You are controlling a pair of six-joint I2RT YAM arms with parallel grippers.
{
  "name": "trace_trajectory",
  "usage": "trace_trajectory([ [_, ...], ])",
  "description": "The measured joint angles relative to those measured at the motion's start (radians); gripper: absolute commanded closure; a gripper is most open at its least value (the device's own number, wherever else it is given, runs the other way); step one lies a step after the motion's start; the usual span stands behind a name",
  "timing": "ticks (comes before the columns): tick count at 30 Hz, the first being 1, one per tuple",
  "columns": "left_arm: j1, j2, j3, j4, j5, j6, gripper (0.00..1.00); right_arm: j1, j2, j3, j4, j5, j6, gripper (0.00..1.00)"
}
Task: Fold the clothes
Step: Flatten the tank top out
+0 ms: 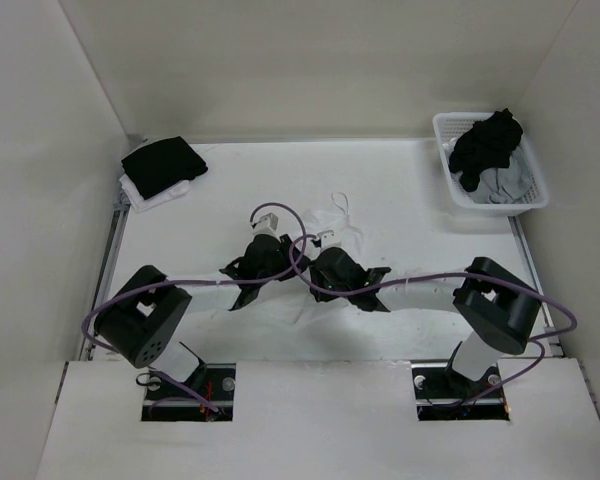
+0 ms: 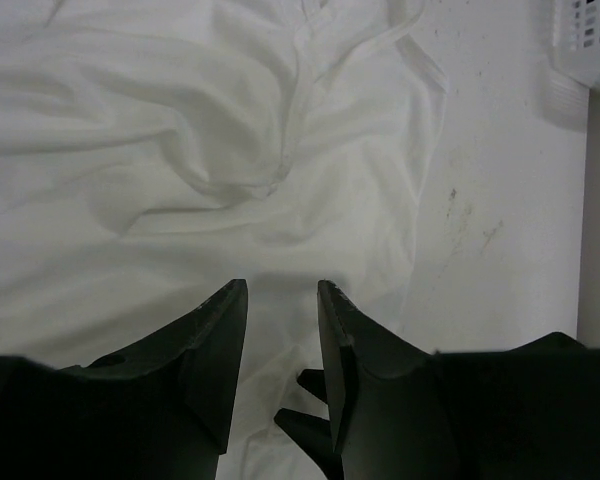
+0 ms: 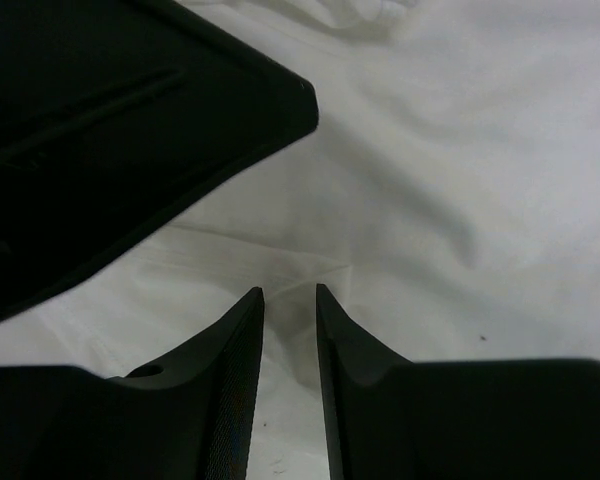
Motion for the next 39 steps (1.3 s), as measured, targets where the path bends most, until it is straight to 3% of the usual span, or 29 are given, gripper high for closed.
trace_trajectory([
  [8, -0.008, 0.124, 0.002, 0.072, 0.029, -0.029, 0.69, 0.041, -0.003, 0.000, -0.008, 0.000, 0.000, 0.55],
  [11, -0.002, 0.143, 0.006, 0.100, 0.037, -0.037, 0.69, 0.049, -0.003, 0.000, -0.014, 0.001, 0.003, 0.63],
  [16, -0.002, 0.167, 0.011, 0.132, 0.045, -0.045, 0.70, 0.048, -0.003, 0.000, -0.022, 0.008, 0.007, 0.85],
  [22, 0.024, 0.194, 0.032, 0.147, 0.052, -0.046, 0.71, 0.074, -0.048, -0.016, -0.040, 0.036, 0.008, 0.90],
  [27, 0.072, 0.223, 0.065, 0.150, 0.051, -0.047, 0.71, 0.206, -0.198, -0.099, -0.079, 0.029, 0.017, 0.89],
  [30, 0.091, 0.240, 0.089, 0.149, 0.051, -0.047, 0.71, 0.285, -0.253, -0.153, -0.115, 0.005, 0.050, 0.82],
  [33, 0.097, 0.247, 0.106, 0.148, 0.051, -0.047, 0.71, 0.315, -0.271, -0.204, -0.173, -0.004, 0.101, 0.52],
  [34, 0.096, 0.247, 0.109, 0.150, 0.051, -0.047, 0.71, 0.315, -0.274, -0.215, -0.195, 0.001, 0.114, 0.48],
  [39, 0.095, 0.240, 0.112, 0.144, 0.051, -0.045, 0.70, 0.282, -0.330, -0.220, -0.217, 0.059, 0.155, 0.47],
])
